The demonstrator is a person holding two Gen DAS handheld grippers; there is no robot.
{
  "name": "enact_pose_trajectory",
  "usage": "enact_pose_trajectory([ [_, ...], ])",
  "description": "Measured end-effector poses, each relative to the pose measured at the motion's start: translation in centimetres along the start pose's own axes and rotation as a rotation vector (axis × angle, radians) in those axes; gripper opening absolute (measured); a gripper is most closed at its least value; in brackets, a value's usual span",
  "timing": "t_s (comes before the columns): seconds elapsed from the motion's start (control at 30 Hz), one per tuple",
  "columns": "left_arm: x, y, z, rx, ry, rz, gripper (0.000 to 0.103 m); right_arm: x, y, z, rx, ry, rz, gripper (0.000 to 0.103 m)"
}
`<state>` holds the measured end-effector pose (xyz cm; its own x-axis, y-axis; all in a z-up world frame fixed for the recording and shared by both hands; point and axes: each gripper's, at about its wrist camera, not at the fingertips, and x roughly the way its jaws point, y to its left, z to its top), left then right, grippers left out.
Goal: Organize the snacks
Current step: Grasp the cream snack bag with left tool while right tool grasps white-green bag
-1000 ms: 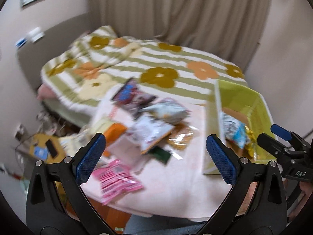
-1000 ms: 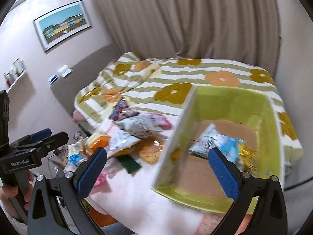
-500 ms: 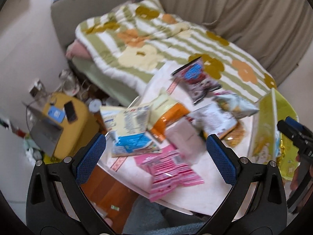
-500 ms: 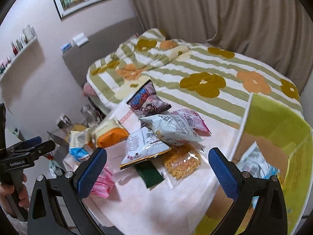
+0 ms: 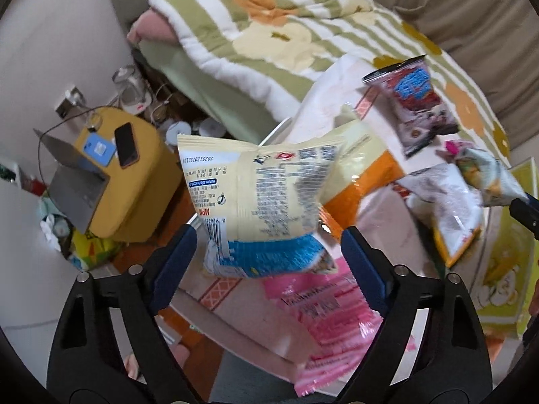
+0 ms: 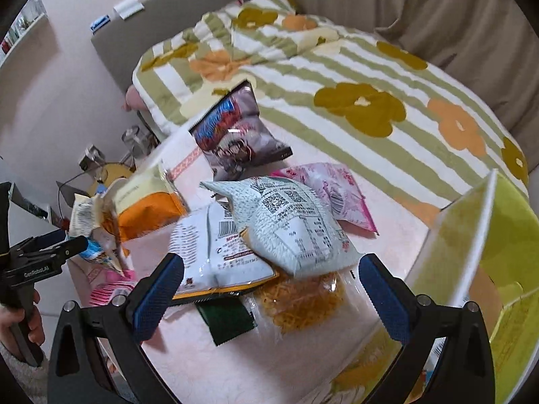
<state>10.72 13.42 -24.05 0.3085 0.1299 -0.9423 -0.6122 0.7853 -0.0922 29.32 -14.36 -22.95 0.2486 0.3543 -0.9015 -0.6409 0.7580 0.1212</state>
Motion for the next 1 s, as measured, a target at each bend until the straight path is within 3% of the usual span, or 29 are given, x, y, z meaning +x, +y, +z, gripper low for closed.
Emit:
enact_pose_trajectory([
  [0.5,2.7,-0.4,1.0,0.016,0.024,0.038,0.076,4.5,-1.1,2.6,0.022,0.072,0.037,0.103],
  [0.63,2.6,-0.6,1.0,0.027,0.018,0.045,0.061,5.1,-1.3,2.5,0.046,0.082,0.057,0.103],
  [0.73,2.5,-0.7,0.9,0.035,0.011,0.053,0.057,5.2,-1.6,2.4,0.060,0.078,0.064,0.103],
  [0.87,1.9,-0.6,0.8,0.028,-0.002,0.039,0.053,5.3,-1.9,2.4,0.078,0.076,0.075,0.098],
  [0.93,1.4,-0.7,0.7,0.029,-0.012,0.030,0.050,5.2,-2.1,2.3,0.085,0.076,0.079,0.084],
  [1.0,1.1,-0.8,0.7,0.032,-0.022,0.031,0.050,5.1,-2.2,2.2,0.083,0.074,0.079,0.078],
])
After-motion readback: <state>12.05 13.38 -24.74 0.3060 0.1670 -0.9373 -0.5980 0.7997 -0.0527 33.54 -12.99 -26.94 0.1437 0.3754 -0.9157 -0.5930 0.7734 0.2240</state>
